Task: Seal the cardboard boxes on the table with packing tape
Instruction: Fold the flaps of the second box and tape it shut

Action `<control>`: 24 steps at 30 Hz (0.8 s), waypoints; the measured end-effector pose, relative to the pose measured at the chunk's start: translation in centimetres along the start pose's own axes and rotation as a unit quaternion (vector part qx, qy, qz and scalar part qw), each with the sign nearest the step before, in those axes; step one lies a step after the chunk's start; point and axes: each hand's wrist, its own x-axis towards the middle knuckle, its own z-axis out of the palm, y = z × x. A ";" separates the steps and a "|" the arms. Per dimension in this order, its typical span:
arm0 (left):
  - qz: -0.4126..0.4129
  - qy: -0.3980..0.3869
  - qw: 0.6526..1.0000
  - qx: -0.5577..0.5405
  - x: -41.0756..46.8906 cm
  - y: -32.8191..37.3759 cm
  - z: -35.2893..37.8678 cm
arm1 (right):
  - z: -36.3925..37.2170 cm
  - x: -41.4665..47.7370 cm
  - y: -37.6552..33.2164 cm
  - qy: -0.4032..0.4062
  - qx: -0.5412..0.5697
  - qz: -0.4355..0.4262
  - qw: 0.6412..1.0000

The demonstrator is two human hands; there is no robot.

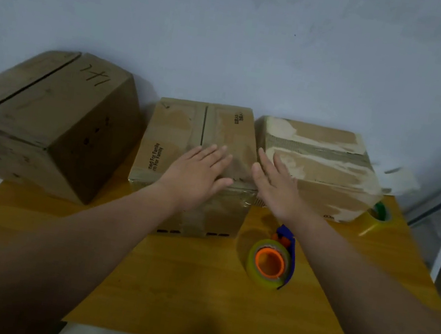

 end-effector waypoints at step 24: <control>0.075 -0.008 0.995 0.068 3.4 4.6 3.0 | 5.1 1.1 0.4 0.078 0.412 0.037 0.907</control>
